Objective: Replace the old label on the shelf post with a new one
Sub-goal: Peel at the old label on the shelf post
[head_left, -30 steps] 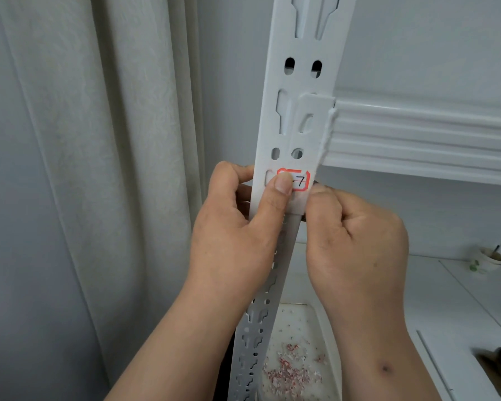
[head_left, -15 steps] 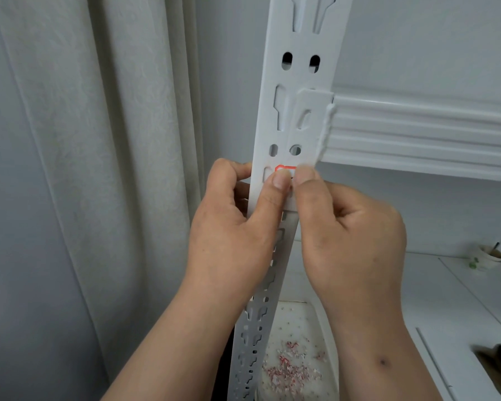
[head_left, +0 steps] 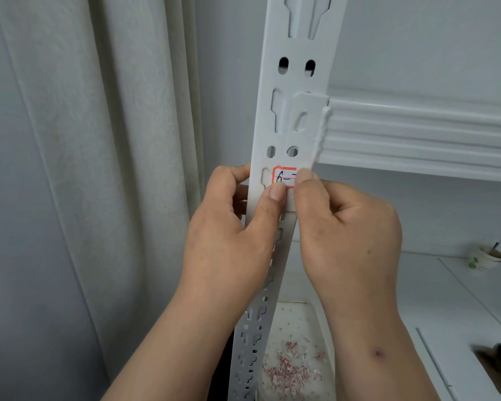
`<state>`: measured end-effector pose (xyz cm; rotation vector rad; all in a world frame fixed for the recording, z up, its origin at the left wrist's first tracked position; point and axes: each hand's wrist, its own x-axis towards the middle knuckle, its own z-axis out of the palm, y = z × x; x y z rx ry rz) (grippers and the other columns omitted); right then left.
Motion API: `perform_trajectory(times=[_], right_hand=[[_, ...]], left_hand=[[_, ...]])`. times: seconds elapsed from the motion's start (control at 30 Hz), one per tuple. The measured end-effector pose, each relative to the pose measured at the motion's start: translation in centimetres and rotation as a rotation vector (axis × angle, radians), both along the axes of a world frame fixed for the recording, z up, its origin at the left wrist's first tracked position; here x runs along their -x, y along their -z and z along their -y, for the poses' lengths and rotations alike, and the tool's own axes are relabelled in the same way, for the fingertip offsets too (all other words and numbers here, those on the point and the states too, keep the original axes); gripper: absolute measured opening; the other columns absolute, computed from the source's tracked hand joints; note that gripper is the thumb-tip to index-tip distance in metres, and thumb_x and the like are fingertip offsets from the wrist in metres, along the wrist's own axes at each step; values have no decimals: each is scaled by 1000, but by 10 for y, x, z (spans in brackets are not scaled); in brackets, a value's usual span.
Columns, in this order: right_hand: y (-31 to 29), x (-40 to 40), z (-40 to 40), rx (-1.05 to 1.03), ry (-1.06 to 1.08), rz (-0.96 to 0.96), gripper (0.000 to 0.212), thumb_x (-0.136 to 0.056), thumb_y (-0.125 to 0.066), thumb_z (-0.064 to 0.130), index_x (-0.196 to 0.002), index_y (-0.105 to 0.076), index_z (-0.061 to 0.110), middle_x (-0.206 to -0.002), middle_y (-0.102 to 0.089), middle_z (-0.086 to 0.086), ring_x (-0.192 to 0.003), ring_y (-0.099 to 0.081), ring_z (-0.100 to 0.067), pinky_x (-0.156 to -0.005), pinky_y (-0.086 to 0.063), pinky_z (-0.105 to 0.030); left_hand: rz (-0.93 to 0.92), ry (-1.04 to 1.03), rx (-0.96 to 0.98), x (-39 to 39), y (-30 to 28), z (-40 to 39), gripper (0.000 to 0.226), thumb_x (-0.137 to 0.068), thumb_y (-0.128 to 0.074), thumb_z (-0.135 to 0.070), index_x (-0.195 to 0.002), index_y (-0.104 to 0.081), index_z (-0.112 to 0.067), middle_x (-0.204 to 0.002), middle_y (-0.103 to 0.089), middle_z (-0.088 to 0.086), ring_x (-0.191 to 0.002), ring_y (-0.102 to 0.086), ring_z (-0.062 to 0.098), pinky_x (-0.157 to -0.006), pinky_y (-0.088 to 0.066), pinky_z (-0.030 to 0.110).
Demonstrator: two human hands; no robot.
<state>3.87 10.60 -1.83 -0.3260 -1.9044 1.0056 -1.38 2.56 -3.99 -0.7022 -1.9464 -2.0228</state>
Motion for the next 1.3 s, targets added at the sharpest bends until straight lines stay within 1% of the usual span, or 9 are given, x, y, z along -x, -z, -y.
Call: perform_trajectory(times=[0.13, 0.23, 0.33, 0.47, 0.63, 0.8, 0.93, 1.07, 1.3], right_hand=[[0, 1, -2, -25, -2, 22, 46, -87, -50, 45, -51, -64, 19, -36, -44, 8, -41, -43, -10, -40, -31, -13], [2, -1, -2, -25, 11, 13, 46, -85, -52, 34, -42, -45, 21, -35, -38, 6, -39, -36, -12, -37, -26, -15], [3, -2, -2, 22, -26, -15, 50, -87, -54, 30, -40, -39, 20, -34, -35, 6, -38, -34, -11, -38, -24, -15], [1, -1, 1, 16, -26, -15, 54, -89, -54, 39, -38, -43, 26, -33, -37, 6, -38, -36, -11, -39, -25, -14], [4, -1, 1, 26, -14, -6, 52, -87, -53, 40, -38, -43, 26, -33, -36, 7, -38, -38, -11, -38, -26, -13], [3, 0, 0, 25, -19, -20, 56, -89, -55, 39, -35, -41, 28, -32, -34, 6, -36, -35, -10, -37, -24, -12], [2, 1, 1, 8, -6, -19, 53, -88, -52, 42, -36, -45, 30, -34, -38, 7, -38, -38, -11, -37, -26, -12], [7, 1, 0, -26, 37, -1, 49, -86, -48, 40, -39, -40, 27, -37, -37, 6, -39, -34, -12, -37, -23, -15], [4, 1, 1, -22, 24, -23, 52, -90, -52, 43, -40, -45, 31, -37, -39, 6, -41, -38, -11, -39, -27, -14]], left_hand=[[29, 10, -10, 1, -4, 1, 13, -85, -64, -42, -89, -60, -30, -75, -70, -18, -60, -59, -4, -55, -42, 11], [54, -5, -41, -1, -9, -1, 15, -85, -65, -41, -83, -60, -28, -61, -64, -18, -51, -52, -4, -48, -39, 8], [65, -22, -59, -1, -13, -4, 22, -80, -64, -46, -79, -56, -25, -50, -55, -19, -43, -47, -1, -43, -33, 8], [104, 0, -109, 1, -11, -8, 23, -80, -66, -45, -81, -58, -24, -55, -57, -15, -46, -48, -2, -44, -38, 11], [142, 61, -162, 3, -9, -5, 17, -83, -68, -39, -77, -59, -26, -65, -64, -11, -51, -52, -2, -47, -42, 10], [122, 39, -159, 3, -11, -4, 25, -82, -64, -43, -67, -54, -27, -48, -47, -15, -42, -41, 0, -42, -33, 9], [104, 42, -167, 7, -10, -5, 24, -86, -68, -37, -69, -56, -25, -53, -51, -12, -45, -41, 2, -43, -35, 13], [105, 68, -164, 7, -10, -4, 23, -84, -68, -37, -69, -56, -25, -52, -52, -12, -43, -42, 1, -42, -35, 12], [83, -14, -117, 5, -10, -6, 26, -81, -68, -45, -74, -59, -22, -63, -58, -7, -54, -48, 5, -49, -41, 13]])
